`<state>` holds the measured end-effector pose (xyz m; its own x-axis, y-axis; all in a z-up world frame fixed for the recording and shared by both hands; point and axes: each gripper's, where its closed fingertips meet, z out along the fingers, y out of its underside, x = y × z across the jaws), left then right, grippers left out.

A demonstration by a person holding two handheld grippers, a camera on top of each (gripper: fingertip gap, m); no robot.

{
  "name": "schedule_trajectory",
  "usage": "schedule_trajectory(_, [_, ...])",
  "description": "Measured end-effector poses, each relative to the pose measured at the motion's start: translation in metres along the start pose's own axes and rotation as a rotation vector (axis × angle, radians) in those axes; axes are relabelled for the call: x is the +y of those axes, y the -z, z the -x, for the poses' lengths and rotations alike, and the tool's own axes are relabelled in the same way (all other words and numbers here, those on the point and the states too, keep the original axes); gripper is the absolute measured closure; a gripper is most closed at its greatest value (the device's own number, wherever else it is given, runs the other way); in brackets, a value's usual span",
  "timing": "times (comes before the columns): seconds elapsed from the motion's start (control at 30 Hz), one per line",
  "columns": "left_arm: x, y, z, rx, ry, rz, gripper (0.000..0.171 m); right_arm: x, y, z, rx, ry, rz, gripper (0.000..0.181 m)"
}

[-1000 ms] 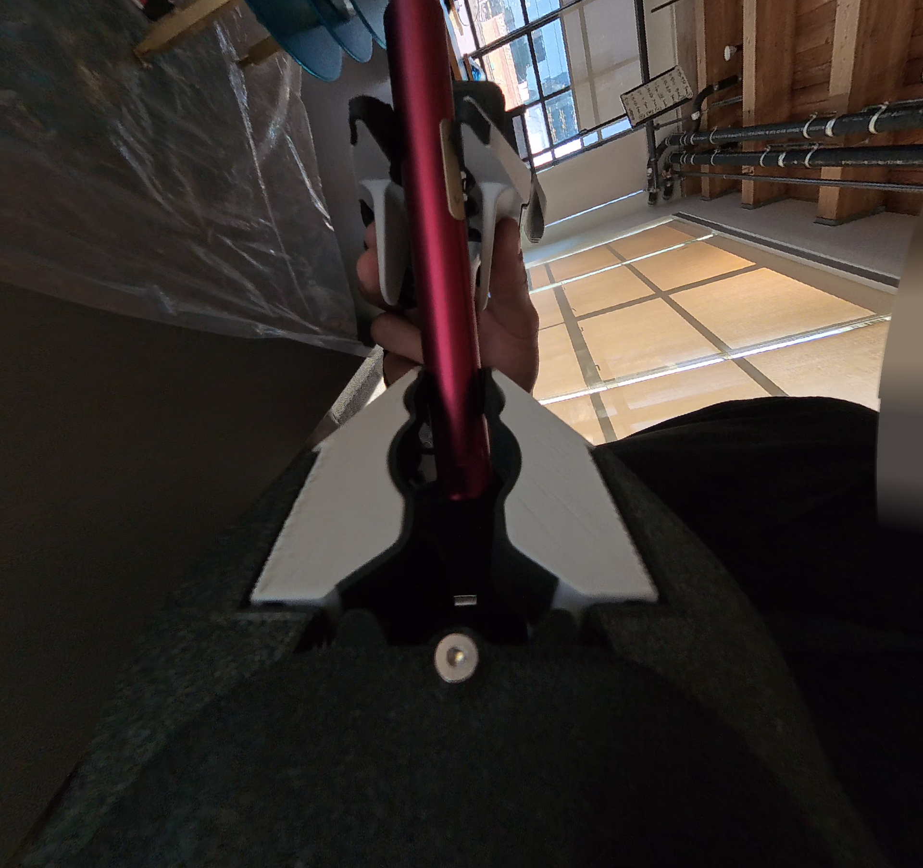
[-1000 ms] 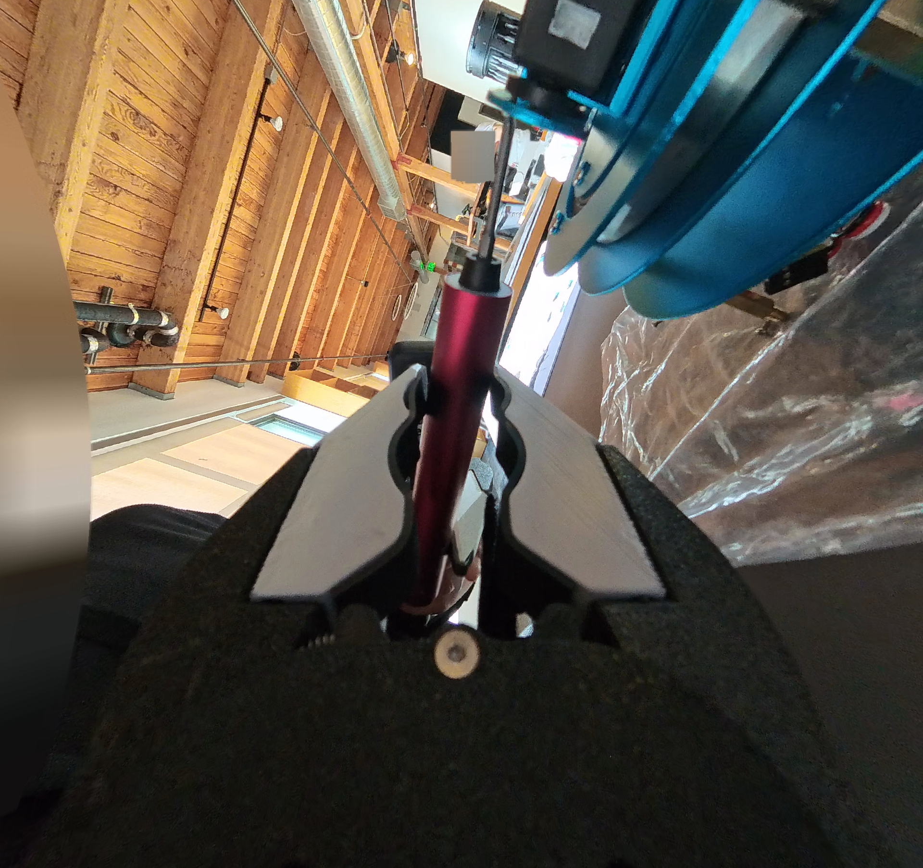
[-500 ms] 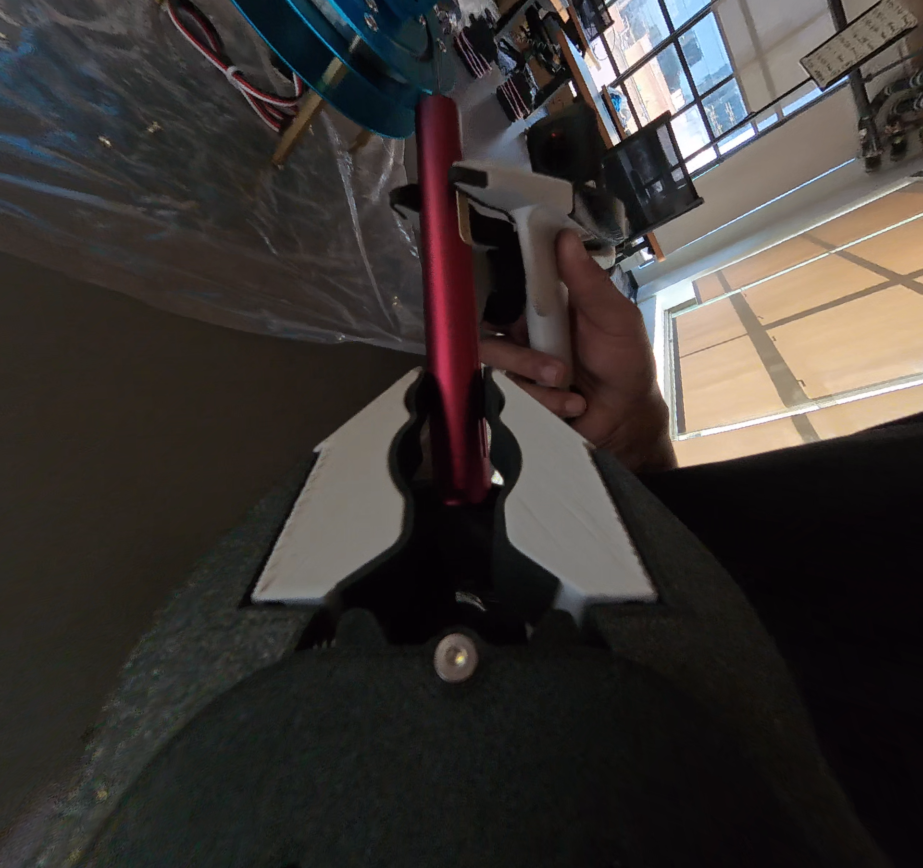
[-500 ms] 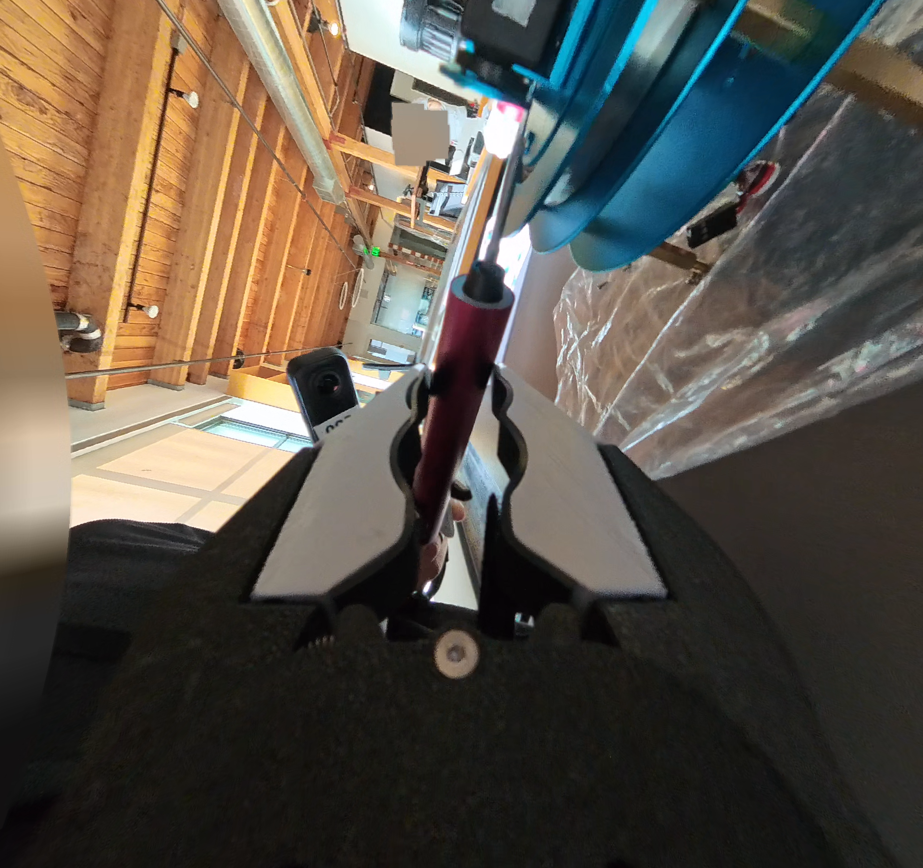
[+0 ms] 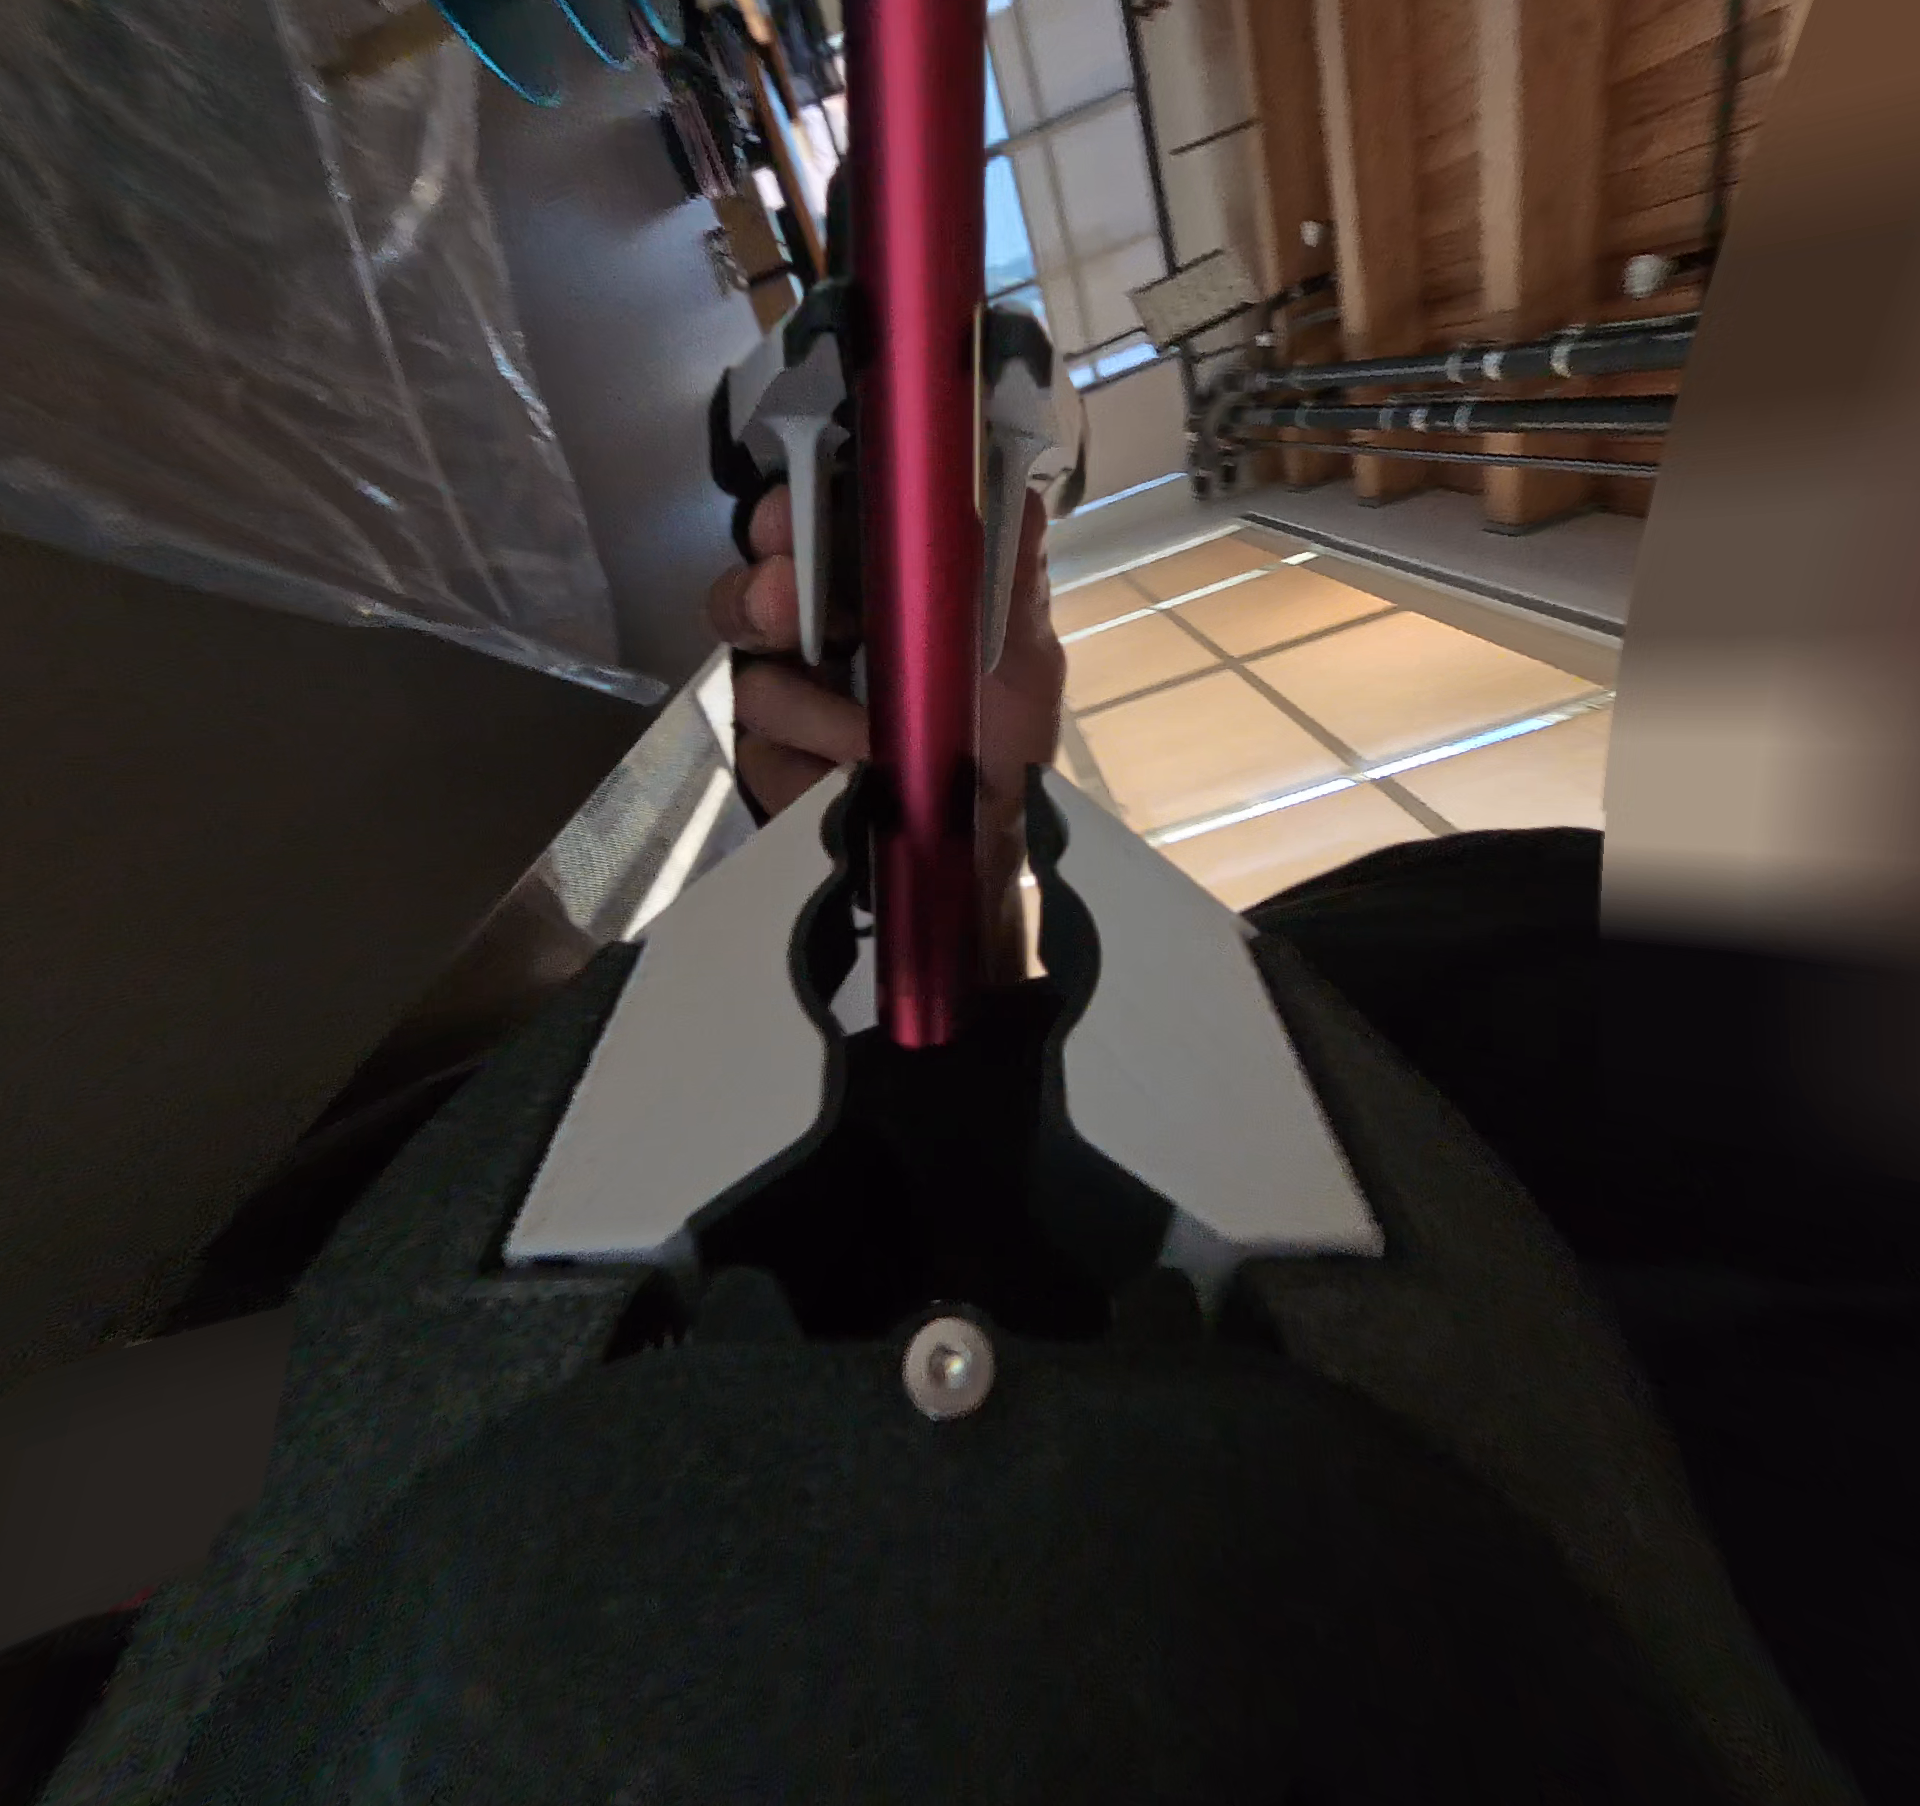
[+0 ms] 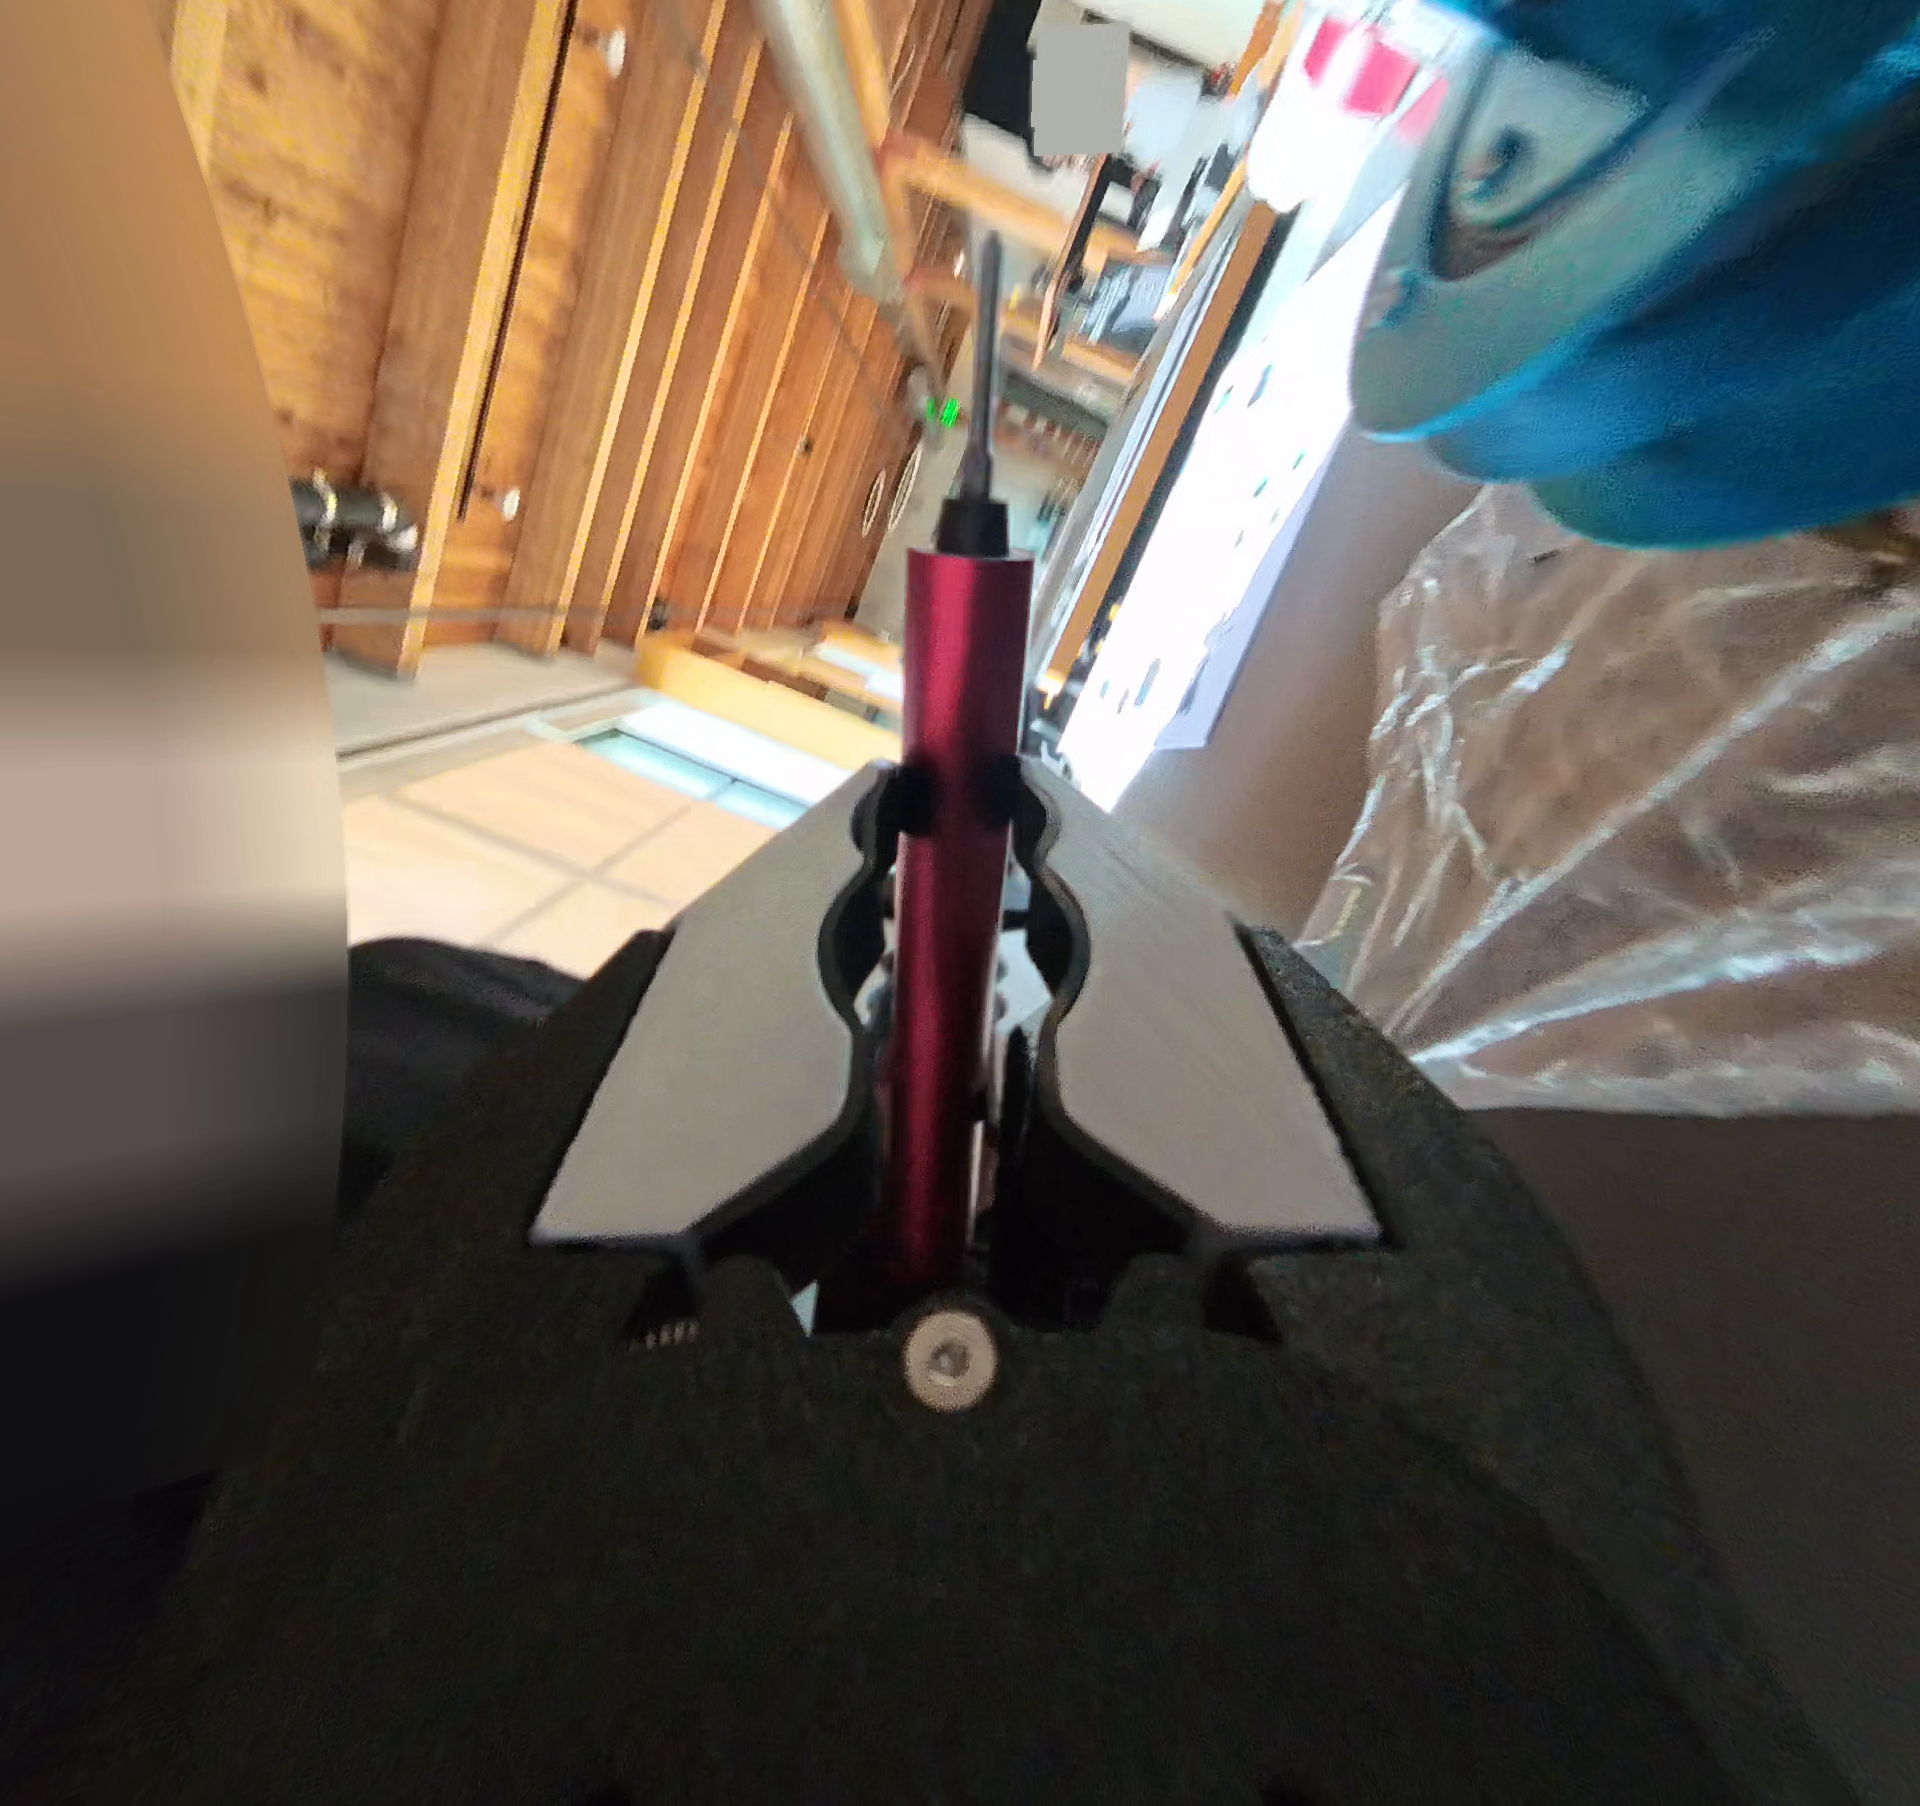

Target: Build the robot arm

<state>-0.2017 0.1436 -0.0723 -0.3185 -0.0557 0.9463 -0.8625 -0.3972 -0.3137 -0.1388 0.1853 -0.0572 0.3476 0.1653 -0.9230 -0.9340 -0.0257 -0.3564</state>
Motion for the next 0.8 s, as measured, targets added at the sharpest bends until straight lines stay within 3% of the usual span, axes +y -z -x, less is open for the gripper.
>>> schedule_trajectory(0.1, [-0.015, 0.01, -0.016, 0.105, -0.032, 0.009, 0.14, 0.007, 0.0, 0.02, -0.074, 0.036, 0.117, 0.164])
schedule_trajectory(0.27, [-0.063, 0.03, -0.043, 0.085, -0.348, 0.095, 0.132, 0.025, 0.0, 0.039, -0.063, 0.17, 0.27, 0.162])
schedule_trajectory(0.4, [-0.058, 0.006, -0.05, 0.028, -0.47, 0.25, 0.13, 0.04, -0.004, 0.045, 0.013, 0.279, 0.375, 0.162])
schedule_trajectory(0.47, [-0.049, -0.004, -0.053, 0.035, -0.466, 0.307, 0.146, 0.048, -0.004, 0.048, 0.045, 0.341, 0.419, 0.162])
schedule_trajectory(0.63, [-0.047, -0.017, -0.066, 0.011, -0.575, 0.269, 0.153, 0.039, 0.011, 0.056, 0.105, 0.464, 0.394, 0.161])
schedule_trajectory(0.8, [-0.087, -0.046, -0.106, 0.008, -0.711, 0.132, 0.153, -0.015, 0.025, 0.092, 0.033, 0.731, 0.22, 0.16])
